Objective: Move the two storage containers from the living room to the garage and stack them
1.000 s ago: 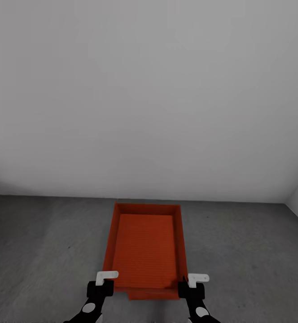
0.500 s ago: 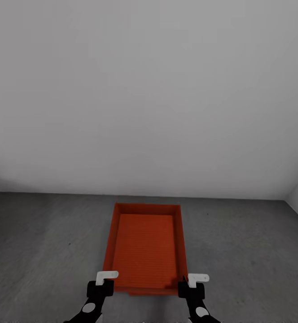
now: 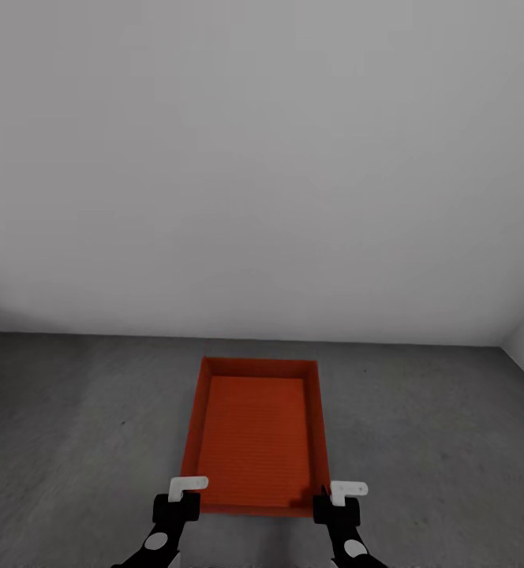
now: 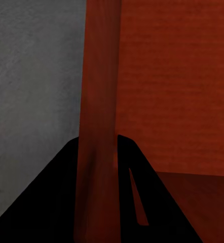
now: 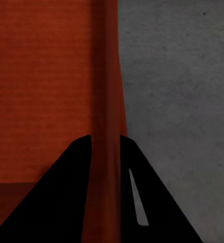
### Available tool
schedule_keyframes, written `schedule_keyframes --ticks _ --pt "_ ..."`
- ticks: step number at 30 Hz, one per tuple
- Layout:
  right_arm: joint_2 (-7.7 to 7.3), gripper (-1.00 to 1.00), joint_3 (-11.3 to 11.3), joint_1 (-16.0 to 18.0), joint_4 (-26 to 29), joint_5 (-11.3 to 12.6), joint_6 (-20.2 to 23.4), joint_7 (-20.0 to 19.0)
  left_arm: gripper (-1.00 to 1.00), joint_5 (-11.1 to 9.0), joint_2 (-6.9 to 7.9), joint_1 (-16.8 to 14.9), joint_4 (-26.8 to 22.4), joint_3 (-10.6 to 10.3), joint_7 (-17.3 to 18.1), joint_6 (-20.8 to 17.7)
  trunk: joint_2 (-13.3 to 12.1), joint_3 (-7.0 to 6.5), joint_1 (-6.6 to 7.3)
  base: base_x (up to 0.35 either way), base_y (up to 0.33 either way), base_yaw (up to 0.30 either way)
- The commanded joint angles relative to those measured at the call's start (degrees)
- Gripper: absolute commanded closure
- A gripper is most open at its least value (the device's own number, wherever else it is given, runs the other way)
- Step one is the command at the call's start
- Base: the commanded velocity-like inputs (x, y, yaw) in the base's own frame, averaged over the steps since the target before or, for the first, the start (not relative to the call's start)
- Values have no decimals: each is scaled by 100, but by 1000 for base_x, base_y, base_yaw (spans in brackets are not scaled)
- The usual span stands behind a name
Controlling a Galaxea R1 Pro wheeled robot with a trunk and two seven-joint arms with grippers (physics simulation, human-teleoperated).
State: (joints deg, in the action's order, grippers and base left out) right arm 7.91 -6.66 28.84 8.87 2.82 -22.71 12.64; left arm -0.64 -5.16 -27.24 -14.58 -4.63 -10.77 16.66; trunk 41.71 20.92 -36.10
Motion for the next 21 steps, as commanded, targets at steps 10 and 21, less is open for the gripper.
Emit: schedule_keyframes --ticks 10,21 --pt "0 100 121 8 361 -106 -34 -78 100 -15 6 -1 17 -3 -57 4 6 100 -1 0 0 0" --pt "0 100 121 8 361 -106 -32 -78 100 -15 6 -1 11 -3 -57 4 6 202 -1 0 0 0"
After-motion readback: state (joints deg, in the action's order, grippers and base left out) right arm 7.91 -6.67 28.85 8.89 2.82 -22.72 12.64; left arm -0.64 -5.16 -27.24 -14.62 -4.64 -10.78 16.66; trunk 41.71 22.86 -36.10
